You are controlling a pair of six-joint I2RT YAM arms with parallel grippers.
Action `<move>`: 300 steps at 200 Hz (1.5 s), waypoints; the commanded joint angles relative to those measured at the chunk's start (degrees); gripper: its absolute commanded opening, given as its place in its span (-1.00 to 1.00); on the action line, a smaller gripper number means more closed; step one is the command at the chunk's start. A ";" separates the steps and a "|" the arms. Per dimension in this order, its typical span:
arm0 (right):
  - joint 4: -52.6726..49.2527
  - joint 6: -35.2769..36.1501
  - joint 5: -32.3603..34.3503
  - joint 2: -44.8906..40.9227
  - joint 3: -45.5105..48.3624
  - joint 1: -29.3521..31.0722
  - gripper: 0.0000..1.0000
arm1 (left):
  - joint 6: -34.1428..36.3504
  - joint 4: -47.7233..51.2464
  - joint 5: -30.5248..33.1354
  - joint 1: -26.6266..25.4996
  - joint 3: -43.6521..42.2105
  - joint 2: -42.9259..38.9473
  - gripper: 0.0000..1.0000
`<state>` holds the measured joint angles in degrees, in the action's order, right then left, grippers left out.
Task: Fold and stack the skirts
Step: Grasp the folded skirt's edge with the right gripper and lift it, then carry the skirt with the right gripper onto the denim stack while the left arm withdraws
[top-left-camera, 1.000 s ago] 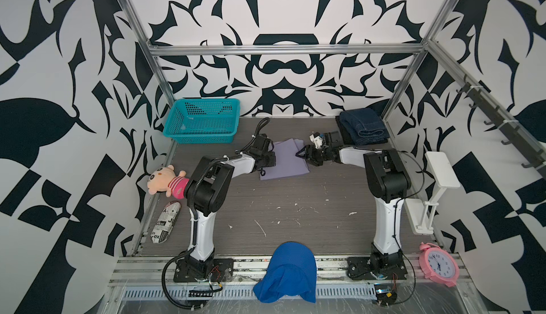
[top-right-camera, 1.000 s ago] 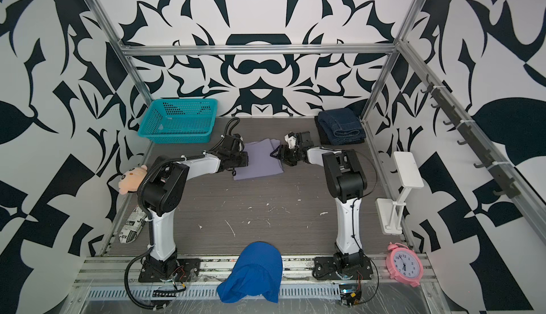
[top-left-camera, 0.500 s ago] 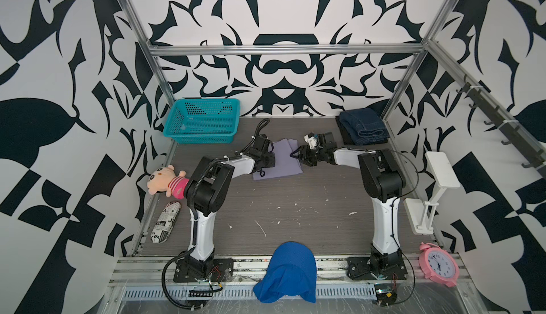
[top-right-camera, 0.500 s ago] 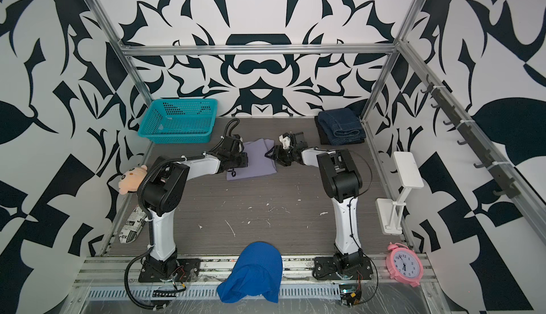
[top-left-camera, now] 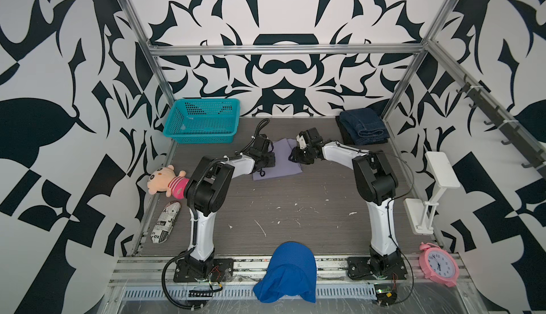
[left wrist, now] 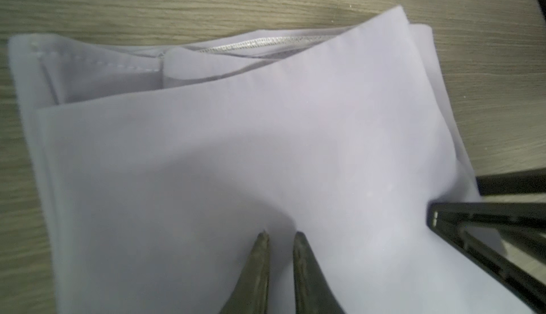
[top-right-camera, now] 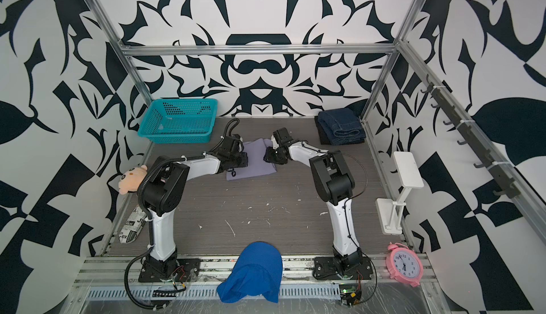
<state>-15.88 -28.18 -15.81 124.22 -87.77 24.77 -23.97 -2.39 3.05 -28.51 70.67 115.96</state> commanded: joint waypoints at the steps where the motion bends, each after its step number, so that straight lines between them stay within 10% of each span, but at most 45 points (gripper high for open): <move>1: -7.17 1.61 5.11 2.14 -1.08 0.01 -0.47 | 0.24 -0.16 0.95 0.12 -1.19 -1.28 -0.61; 31: -6.44 1.83 3.74 1.58 -1.19 0.00 -1.00 | 0.15 0.08 1.80 0.12 -1.64 -2.52 -0.61; 112: 0.43 0.15 -4.45 -5.65 2.46 -3.06 -1.00 | -2.35 0.46 6.07 0.10 -7.65 -21.07 -0.50; 137: -0.29 2.57 -5.47 -7.82 1.46 -5.46 -1.00 | -3.45 -5.22 5.93 0.12 -14.15 -29.41 0.12; 164: -10.53 12.91 -3.76 -6.90 -7.92 -7.75 -1.00 | -4.28 -12.09 4.56 -0.14 -21.07 -36.02 0.58; 300: -42.88 39.10 11.78 12.90 -70.18 -20.29 -1.00 | -1.96 -4.84 5.17 -0.85 -21.50 -41.66 0.58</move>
<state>-55.99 4.82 -5.89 139.00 -151.17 5.82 -26.74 -8.40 6.98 -29.28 49.47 76.79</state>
